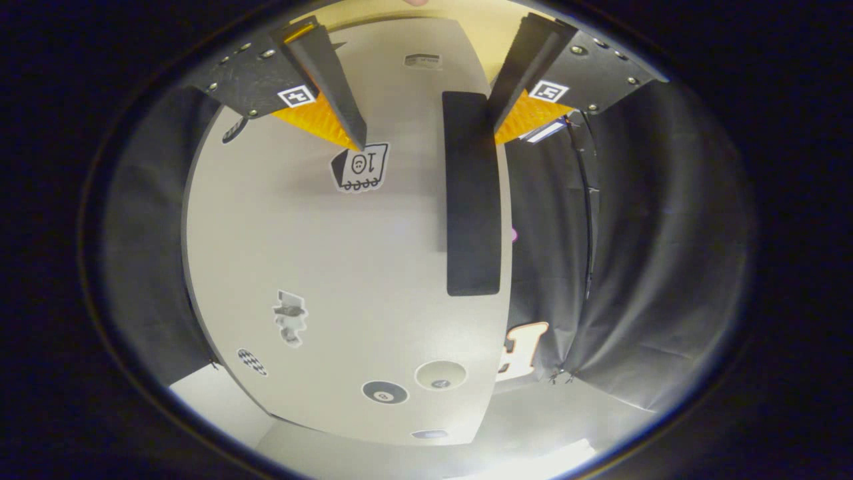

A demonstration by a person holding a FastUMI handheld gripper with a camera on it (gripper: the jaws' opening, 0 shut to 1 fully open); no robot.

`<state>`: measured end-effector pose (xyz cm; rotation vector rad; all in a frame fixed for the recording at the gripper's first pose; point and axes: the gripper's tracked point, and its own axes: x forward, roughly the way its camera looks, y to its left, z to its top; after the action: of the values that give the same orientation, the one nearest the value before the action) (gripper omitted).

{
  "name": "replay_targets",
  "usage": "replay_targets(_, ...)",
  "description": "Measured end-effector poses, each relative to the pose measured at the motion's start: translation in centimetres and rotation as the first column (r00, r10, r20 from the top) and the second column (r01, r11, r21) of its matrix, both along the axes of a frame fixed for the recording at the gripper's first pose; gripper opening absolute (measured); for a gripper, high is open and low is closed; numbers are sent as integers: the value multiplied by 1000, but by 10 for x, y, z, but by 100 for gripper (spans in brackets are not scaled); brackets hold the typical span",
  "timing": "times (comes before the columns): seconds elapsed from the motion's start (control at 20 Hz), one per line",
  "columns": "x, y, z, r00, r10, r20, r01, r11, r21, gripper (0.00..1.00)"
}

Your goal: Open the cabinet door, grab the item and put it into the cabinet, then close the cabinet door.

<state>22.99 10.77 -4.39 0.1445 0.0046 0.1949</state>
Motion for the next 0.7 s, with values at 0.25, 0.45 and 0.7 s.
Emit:
replay_targets(0.25,11,2,-1,999,-36,12,36,999,-10,100)
replay_targets(0.45,15,3,-1,999,-51,10,51,999,-18,100)
replay_targets(0.7,4,5,3,1000,-20,-6,20,1000,6,100)
